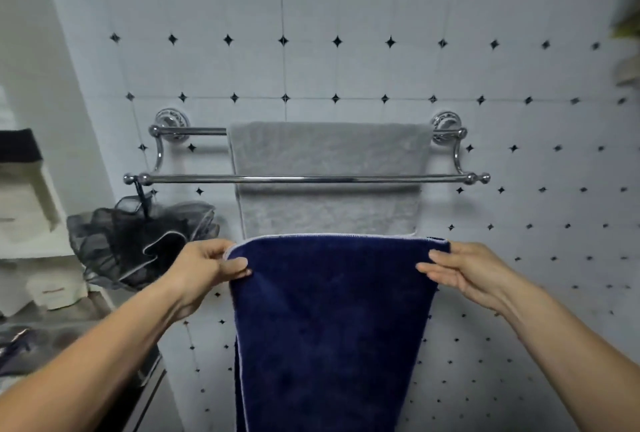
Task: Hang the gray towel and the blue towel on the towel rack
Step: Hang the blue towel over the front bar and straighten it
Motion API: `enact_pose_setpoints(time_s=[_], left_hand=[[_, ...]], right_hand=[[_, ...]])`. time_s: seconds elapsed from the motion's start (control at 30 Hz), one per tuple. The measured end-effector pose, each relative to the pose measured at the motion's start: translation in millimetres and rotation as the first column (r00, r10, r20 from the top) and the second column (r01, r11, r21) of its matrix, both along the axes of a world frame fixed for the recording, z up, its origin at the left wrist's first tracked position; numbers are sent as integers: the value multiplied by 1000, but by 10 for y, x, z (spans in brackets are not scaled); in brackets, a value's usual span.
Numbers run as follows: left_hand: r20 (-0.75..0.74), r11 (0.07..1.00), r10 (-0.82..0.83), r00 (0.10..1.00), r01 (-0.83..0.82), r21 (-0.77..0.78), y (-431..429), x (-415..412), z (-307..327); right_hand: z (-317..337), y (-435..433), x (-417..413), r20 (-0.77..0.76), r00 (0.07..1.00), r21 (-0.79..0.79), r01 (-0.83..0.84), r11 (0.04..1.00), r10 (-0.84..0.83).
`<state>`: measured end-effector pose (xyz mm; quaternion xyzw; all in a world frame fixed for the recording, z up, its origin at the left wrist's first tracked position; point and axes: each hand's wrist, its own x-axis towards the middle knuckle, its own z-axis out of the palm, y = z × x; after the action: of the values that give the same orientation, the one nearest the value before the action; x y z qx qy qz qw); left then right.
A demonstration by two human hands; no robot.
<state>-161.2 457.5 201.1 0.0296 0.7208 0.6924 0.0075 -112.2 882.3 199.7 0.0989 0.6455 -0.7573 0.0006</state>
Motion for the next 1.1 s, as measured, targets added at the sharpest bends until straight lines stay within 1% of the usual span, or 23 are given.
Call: enact_pose_setpoints(time_s=[0.03, 0.1, 0.2, 0.27, 0.33, 0.4, 0.5, 0.57, 0.67, 0.7, 0.73, 0.8, 0.83, 0.87, 0.9, 0.97, 1.0, 1.03, 1.1], left_hand=[[13, 998, 24, 1000, -24, 64, 27, -40, 20], [54, 987, 70, 996, -77, 139, 94, -152, 79], [127, 965, 52, 990, -83, 250, 206, -333, 191], [199, 921, 102, 975, -168, 351, 284, -484, 290], [243, 847, 144, 959, -247, 472, 352, -634, 389], [207, 780, 123, 970, -224, 584, 395, -763, 496], [96, 693, 90, 991, -132, 709, 448, -850, 593], [39, 661, 96, 995, -93, 745, 496, -839, 602], [-22, 618, 79, 997, -32, 786, 549, -788, 616], [-35, 581, 62, 997, -7, 814, 566, -773, 629], [-54, 522, 36, 998, 27, 853, 579, -759, 643], [-94, 412, 4, 996, 84, 907, 611, -715, 732], [-93, 391, 11, 996, 81, 917, 637, -719, 780], [-79, 395, 24, 997, 63, 917, 677, -726, 826], [-44, 421, 49, 998, 20, 907, 728, -746, 862], [50, 481, 146, 988, -115, 869, 817, -799, 873], [67, 501, 204, 977, -163, 850, 842, -811, 857], [59, 522, 249, 967, -185, 833, 847, -817, 838], [-6, 567, 280, 960, -161, 808, 829, -805, 773]], right_hand=[[28, -25, -43, -6, 999, -52, 42, 998, -42], [91, -81, -135, -12, 998, -104, 66, 992, -68], [213, -203, -320, 0, 994, -158, 107, 982, -108], [294, -278, -484, -11, 978, -237, 201, 950, -210], [394, -324, -657, -41, 947, -322, 290, 901, -319], [516, -334, -805, -75, 929, -377, 311, 872, -363], [616, -344, -901, -145, 918, -438, 274, 856, -369], [604, -336, -889, -214, 914, -505, 198, 840, -345], [575, -309, -870, -284, 916, -616, 51, 786, -282], [593, -303, -871, -295, 916, -639, 23, 769, -272], [633, -318, -879, -297, 916, -649, 14, 761, -270], [710, -372, -925, -238, 919, -651, 89, 754, -314], [759, -405, -959, -194, 917, -639, 152, 754, -350], [803, -436, -991, -147, 914, -619, 212, 756, -377], [834, -464, -1014, -108, 909, -590, 268, 762, -403], [860, -497, -1041, -44, 907, -515, 339, 788, -419], [854, -498, -1048, -28, 908, -492, 352, 797, -418], [844, -493, -1046, -22, 908, -481, 358, 800, -419], [828, -478, -1017, -22, 903, -463, 371, 805, -429]])
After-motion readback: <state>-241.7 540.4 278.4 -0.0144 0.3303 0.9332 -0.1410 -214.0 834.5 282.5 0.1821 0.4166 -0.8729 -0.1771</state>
